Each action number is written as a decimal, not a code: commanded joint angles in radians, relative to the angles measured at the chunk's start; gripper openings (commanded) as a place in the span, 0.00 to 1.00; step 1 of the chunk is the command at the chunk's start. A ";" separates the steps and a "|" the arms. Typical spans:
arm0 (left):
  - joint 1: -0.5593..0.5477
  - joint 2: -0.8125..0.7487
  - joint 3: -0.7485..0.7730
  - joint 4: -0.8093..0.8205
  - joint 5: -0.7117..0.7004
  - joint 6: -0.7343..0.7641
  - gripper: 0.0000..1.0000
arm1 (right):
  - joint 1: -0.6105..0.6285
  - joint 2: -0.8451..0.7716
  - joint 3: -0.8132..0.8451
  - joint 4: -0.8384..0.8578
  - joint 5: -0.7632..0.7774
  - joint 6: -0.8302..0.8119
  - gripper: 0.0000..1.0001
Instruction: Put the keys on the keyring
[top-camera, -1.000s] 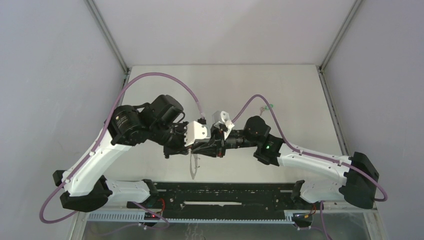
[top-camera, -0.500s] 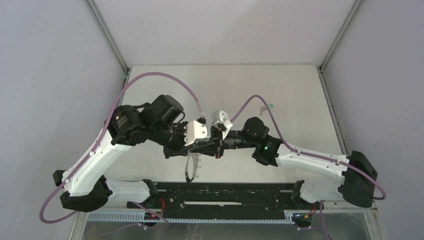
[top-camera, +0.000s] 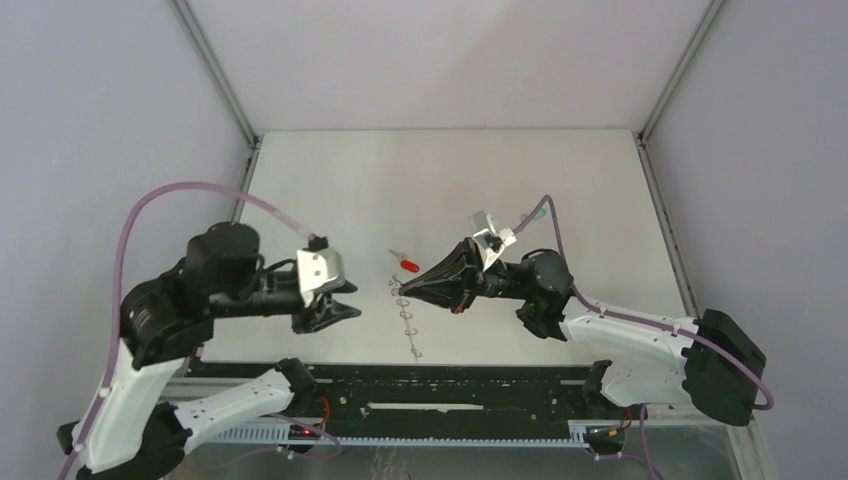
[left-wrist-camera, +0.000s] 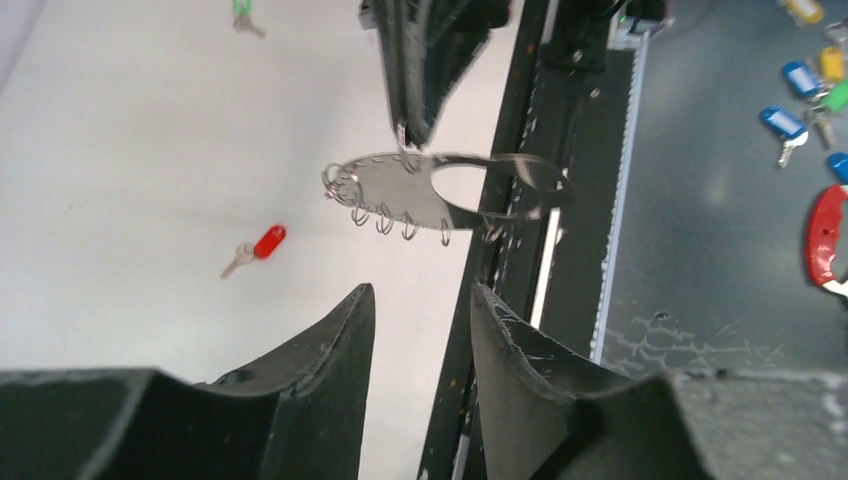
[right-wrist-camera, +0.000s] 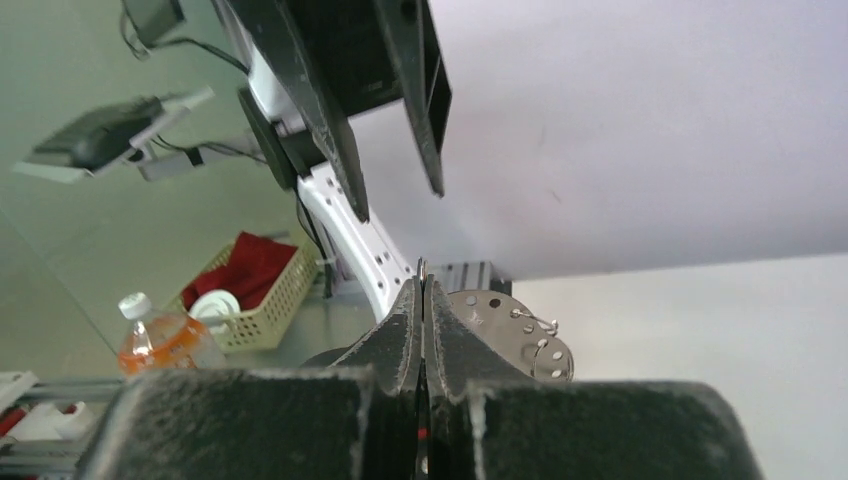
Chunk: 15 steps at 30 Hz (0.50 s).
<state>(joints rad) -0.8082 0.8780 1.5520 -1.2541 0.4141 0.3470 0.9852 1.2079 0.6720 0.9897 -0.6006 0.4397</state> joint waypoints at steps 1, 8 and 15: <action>0.021 -0.067 -0.108 0.199 0.152 -0.101 0.43 | -0.011 -0.033 0.009 0.242 -0.007 0.141 0.00; 0.028 -0.067 -0.184 0.391 0.193 -0.275 0.37 | -0.003 -0.022 0.009 0.301 0.012 0.166 0.00; 0.029 -0.089 -0.208 0.507 0.197 -0.309 0.39 | 0.002 -0.029 0.009 0.290 0.023 0.147 0.00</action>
<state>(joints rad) -0.7860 0.8169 1.3434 -0.8703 0.5835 0.0891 0.9825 1.2057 0.6720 1.2236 -0.6029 0.5842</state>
